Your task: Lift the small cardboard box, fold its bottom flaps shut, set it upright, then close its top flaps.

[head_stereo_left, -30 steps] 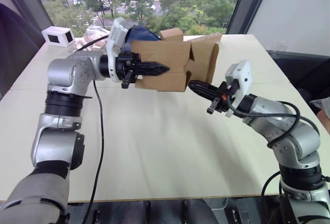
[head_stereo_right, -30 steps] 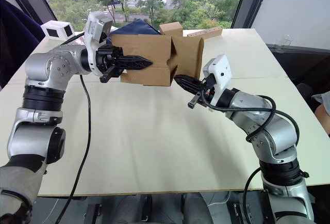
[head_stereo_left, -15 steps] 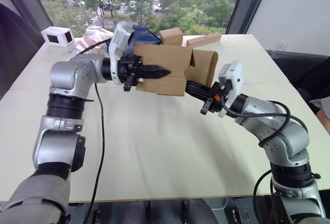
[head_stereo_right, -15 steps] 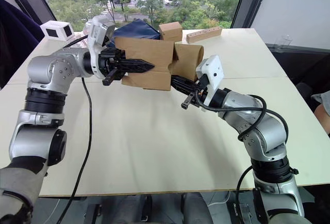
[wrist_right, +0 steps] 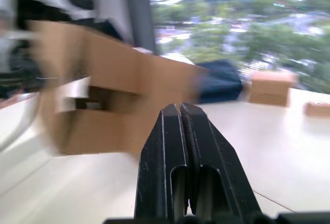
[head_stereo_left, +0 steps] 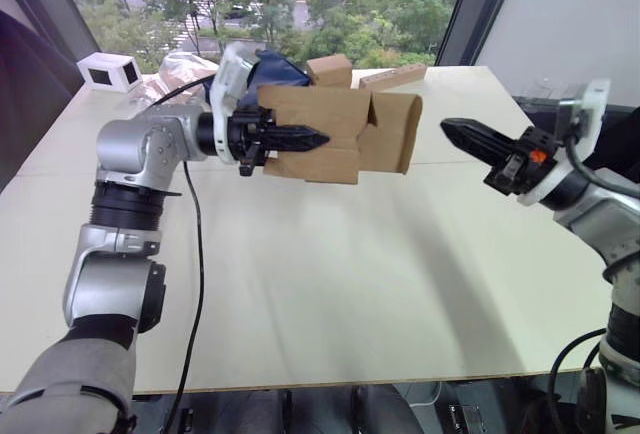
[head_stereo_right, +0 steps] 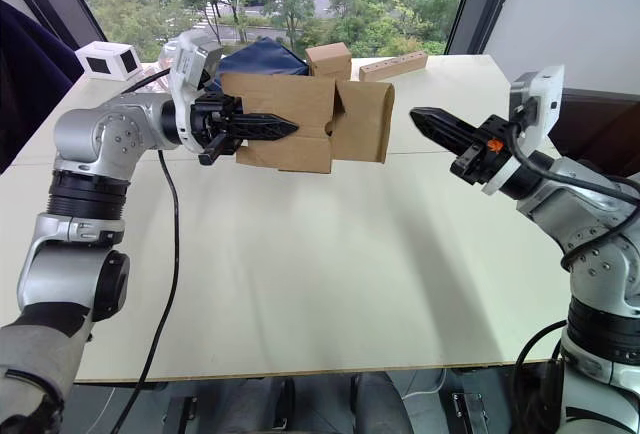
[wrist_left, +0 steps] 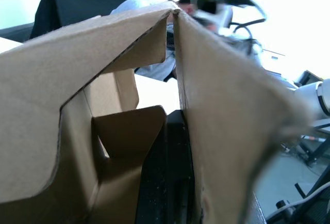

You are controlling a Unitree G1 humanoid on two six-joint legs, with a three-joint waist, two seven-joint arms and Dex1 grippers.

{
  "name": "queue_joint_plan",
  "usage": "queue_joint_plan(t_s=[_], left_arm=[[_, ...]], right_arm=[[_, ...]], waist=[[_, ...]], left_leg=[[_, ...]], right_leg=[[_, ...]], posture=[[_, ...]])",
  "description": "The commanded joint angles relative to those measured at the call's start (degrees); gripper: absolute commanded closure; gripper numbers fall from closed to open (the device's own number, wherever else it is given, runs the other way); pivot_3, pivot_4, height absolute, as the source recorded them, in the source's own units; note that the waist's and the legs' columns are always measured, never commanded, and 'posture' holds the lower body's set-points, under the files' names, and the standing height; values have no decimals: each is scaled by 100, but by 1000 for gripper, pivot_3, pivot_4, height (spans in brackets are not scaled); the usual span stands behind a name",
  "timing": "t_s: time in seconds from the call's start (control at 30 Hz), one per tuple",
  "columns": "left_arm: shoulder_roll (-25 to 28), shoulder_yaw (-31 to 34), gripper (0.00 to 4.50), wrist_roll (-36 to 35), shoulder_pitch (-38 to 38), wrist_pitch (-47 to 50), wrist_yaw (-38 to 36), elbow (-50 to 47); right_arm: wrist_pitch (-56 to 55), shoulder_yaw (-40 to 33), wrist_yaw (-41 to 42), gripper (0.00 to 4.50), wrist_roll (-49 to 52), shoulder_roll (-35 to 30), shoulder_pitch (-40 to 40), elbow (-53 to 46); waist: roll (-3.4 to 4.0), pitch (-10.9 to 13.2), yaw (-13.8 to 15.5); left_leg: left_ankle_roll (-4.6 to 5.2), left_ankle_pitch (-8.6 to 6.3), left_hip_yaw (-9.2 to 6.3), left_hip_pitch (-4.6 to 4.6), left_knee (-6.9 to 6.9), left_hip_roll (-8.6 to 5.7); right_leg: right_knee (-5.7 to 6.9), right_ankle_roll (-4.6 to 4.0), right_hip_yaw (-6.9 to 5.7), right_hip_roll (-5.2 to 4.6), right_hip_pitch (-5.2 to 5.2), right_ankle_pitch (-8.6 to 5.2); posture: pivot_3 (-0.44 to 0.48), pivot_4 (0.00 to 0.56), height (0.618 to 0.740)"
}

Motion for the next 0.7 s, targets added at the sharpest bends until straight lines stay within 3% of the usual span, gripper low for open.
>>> queue_joint_plan(t_s=[0.03, 0.13, 0.27, 0.47, 0.7], left_arm=[[15, 97, 4500, -115, -146, -33, -8, -206], [16, 106, 4500, -123, -116, -7, 28, -265], [111, 180, 4500, -134, -7, 56, 126, -331], [157, 197, 4500, -130, 86, 18, 158, -329], [121, 233, 4500, -203, 82, -10, 203, -356]], right_arm=[[-654, 601, -125, 4457, -913, 164, -393, 587], [-800, 850, 3, 4457, -947, 495, -642, 675], [-423, 876, 70, 4457, -139, 1017, -525, -166], [200, 695, -19, 4457, 994, 1292, -190, -880], [229, 565, -198, 4457, 1417, 1481, -133, -786]], waist=[[0, 0, -17], [2, 1, -21], [1, 1, 4], [1, 0, 14], [2, 1, 9]], left_leg=[[0, 0, 2, 0, 0, 0], [-1, 1, 6, 0, 0, 0], [-46, 26, 3, -46, 13, -3], [-20, 11, 0, -47, 31, -3], [-4, 2, 0, -49, 49, -3]], right_leg=[[1, 0, 2, 0, -2, 0], [12, 0, 6, 0, -10, 0], [51, -1, 7, -3, -66, -1], [59, -1, 7, -4, -66, -1], [62, -1, 7, -1, -62, -1]], posture=[[0, 150, 740], [0, 150, 740], [0, 150, 740], [0, 150, 740], [0, 150, 740]])
